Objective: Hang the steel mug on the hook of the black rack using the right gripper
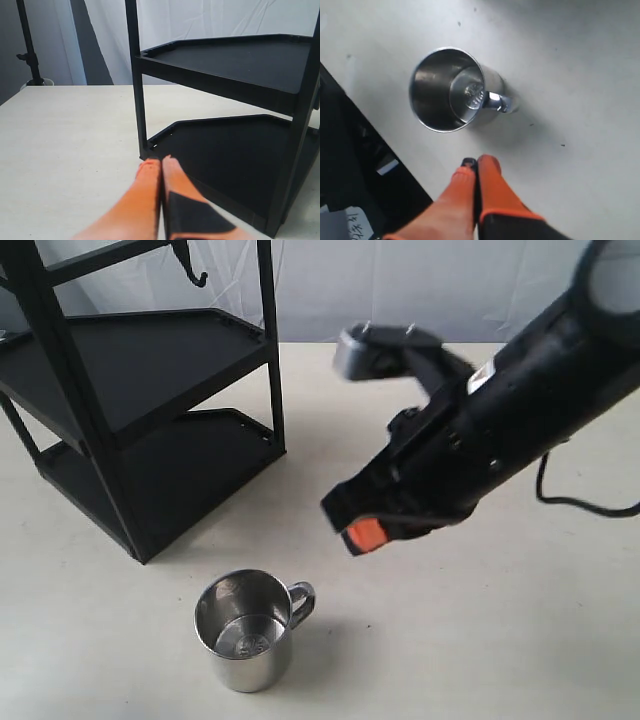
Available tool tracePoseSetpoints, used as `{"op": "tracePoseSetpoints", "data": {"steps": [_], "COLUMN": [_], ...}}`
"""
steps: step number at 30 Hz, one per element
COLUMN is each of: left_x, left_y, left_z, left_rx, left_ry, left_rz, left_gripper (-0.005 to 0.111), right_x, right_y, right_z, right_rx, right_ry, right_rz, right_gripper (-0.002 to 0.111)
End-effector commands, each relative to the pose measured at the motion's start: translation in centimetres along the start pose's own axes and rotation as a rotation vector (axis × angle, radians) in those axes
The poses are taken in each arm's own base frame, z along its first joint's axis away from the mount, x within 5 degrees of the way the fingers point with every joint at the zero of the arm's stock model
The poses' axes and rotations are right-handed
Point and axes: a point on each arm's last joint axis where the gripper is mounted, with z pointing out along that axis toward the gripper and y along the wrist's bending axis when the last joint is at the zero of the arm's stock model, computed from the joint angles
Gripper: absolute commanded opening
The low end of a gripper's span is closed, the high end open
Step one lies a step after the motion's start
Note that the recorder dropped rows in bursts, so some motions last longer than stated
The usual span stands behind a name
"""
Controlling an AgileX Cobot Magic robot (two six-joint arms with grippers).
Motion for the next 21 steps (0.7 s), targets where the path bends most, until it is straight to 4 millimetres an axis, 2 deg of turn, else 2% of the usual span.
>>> {"op": "tracePoseSetpoints", "data": {"steps": [1, 5, 8, 21], "left_x": [-0.1, -0.1, -0.1, -0.1], "left_y": [0.0, 0.0, 0.0, 0.0], "left_z": [-0.1, -0.1, -0.1, -0.1], "left_rx": [0.001, 0.001, 0.001, 0.001], "left_ry": [-0.013, -0.013, -0.013, -0.013], "left_rz": [0.001, 0.001, 0.001, 0.001], "left_gripper": [0.002, 0.002, 0.002, 0.002], "right_x": [-0.5, -0.2, 0.0, 0.0], "right_y": [-0.4, -1.5, -2.0, -2.8], "right_z": [4.3, 7.4, 8.5, 11.1], "right_rx": [0.045, 0.051, 0.058, 0.027], "right_ry": [0.09, 0.192, 0.23, 0.248], "right_rz": [-0.016, 0.017, 0.032, 0.084], "right_gripper": [-0.001, -0.001, -0.001, -0.001]}}
